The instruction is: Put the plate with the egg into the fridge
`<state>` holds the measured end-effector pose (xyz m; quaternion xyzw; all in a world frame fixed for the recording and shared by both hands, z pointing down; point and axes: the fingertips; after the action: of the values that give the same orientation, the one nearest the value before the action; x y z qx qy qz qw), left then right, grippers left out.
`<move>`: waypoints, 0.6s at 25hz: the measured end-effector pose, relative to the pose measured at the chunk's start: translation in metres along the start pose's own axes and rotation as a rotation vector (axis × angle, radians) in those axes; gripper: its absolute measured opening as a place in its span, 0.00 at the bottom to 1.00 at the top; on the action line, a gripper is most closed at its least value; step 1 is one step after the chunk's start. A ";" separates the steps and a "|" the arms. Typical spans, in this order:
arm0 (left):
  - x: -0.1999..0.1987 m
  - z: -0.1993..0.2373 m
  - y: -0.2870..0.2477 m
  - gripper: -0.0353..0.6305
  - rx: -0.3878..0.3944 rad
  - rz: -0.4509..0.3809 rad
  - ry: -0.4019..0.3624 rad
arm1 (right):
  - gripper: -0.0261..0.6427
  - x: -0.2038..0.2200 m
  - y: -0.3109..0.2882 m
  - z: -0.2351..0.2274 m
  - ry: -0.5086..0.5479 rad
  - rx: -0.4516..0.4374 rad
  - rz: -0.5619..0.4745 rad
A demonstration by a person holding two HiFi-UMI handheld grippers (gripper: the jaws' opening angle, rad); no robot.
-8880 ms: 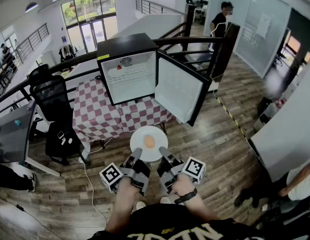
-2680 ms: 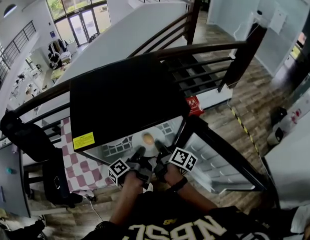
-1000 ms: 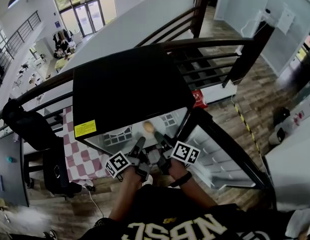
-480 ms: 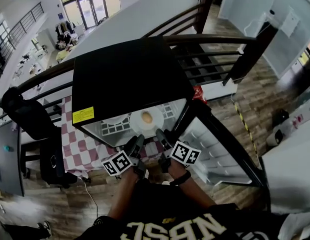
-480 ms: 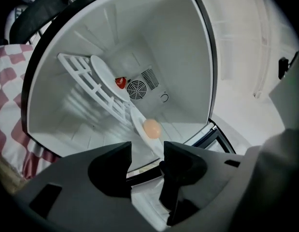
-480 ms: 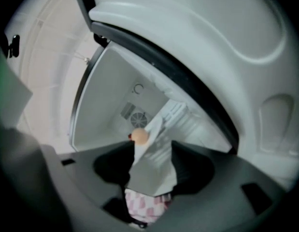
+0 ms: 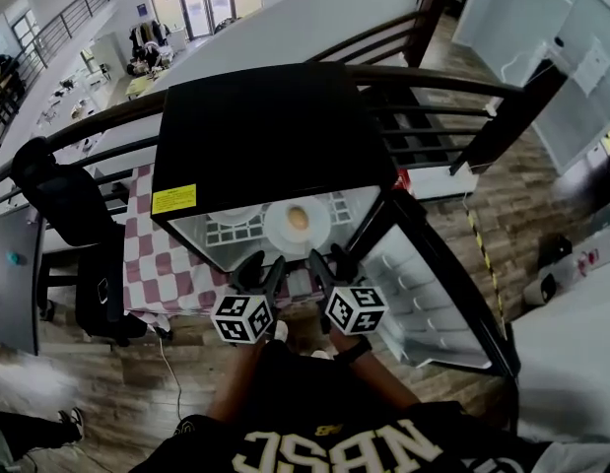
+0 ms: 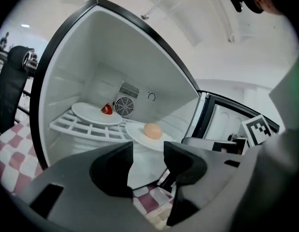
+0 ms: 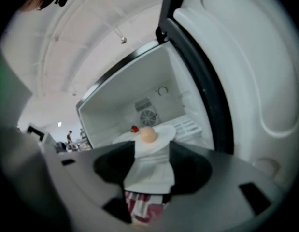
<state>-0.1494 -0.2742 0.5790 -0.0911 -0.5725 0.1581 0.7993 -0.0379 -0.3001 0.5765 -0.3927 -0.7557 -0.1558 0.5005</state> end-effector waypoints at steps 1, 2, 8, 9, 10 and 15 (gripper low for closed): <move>0.000 -0.001 0.000 0.37 0.000 -0.006 -0.029 | 0.38 0.001 0.000 0.002 0.022 -0.002 0.011; 0.000 -0.003 0.001 0.37 0.002 -0.009 -0.054 | 0.38 0.003 0.000 0.004 0.051 0.000 0.026; 0.006 -0.015 -0.005 0.37 0.007 0.005 -0.208 | 0.38 0.010 -0.004 0.009 0.300 0.051 0.163; 0.006 -0.016 -0.006 0.36 0.006 0.009 -0.222 | 0.38 0.012 -0.006 0.010 0.308 0.048 0.170; 0.007 -0.017 -0.007 0.35 0.005 0.012 -0.234 | 0.38 0.014 -0.007 0.010 0.309 0.045 0.179; 0.009 -0.017 -0.013 0.27 -0.011 0.021 -0.277 | 0.31 0.023 -0.011 0.007 0.252 0.038 0.199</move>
<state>-0.1287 -0.2824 0.5852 -0.0787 -0.6773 0.1745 0.7103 -0.0553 -0.2930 0.5949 -0.4334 -0.6469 -0.1393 0.6118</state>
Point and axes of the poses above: the fingertips, and each gripper's own axes: y backward along the fingers, z to its left, x out of its underside, and after that the axes turned 13 degrees about -x, right-handed
